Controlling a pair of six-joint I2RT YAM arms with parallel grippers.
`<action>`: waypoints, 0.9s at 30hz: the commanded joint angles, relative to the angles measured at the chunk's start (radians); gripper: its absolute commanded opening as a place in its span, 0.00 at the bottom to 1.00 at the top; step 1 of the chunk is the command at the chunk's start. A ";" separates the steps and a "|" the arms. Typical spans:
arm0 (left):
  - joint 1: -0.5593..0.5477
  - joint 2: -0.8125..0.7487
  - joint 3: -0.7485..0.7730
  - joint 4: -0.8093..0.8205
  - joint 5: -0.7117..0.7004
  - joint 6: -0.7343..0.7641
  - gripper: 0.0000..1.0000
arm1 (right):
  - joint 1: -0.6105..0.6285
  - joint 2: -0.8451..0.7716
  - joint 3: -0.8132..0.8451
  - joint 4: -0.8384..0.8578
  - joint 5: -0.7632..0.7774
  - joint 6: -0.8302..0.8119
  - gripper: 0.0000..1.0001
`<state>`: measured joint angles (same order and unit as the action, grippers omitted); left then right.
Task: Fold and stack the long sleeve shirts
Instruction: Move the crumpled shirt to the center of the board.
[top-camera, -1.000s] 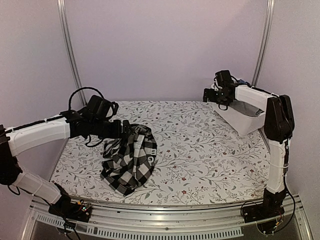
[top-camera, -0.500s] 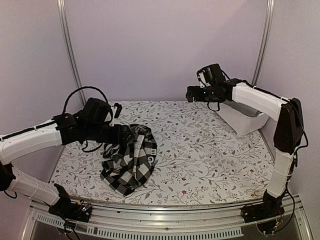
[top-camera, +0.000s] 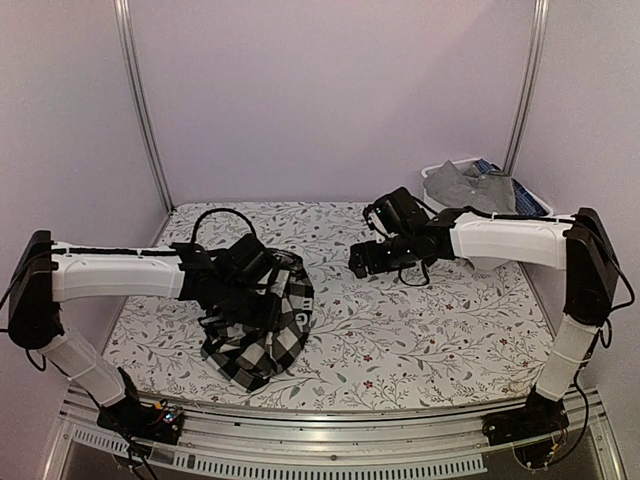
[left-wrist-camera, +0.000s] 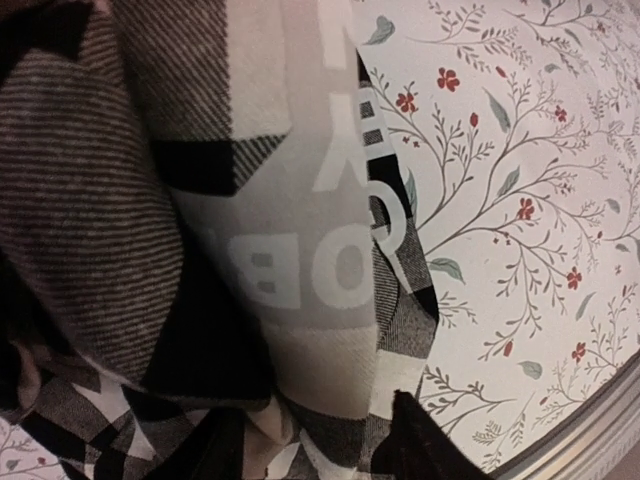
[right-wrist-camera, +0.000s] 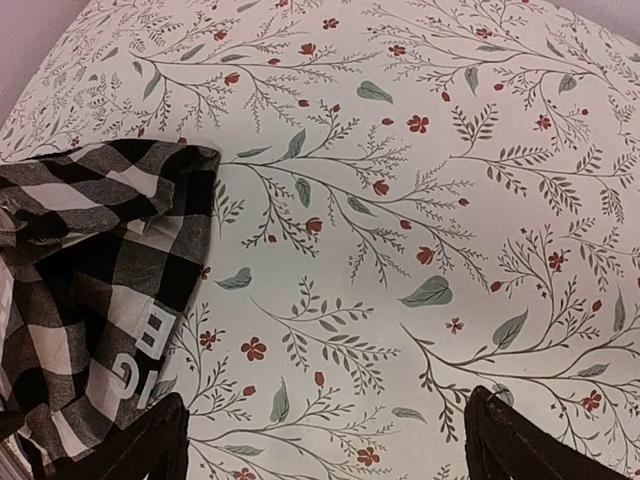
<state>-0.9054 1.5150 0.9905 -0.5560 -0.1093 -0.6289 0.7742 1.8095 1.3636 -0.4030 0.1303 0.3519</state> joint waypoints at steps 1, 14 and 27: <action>-0.015 0.065 0.043 0.005 -0.018 -0.009 0.29 | 0.020 -0.099 -0.074 0.070 -0.007 0.062 0.92; 0.103 0.285 0.419 0.229 0.130 -0.004 0.00 | 0.033 -0.220 -0.249 0.128 0.022 0.100 0.70; 0.215 0.291 0.575 0.127 0.126 0.123 0.53 | 0.037 -0.159 -0.295 0.154 0.029 0.147 0.88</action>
<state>-0.6891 1.8988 1.5871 -0.3828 0.0414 -0.5682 0.8051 1.6218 1.0924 -0.2600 0.1341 0.4721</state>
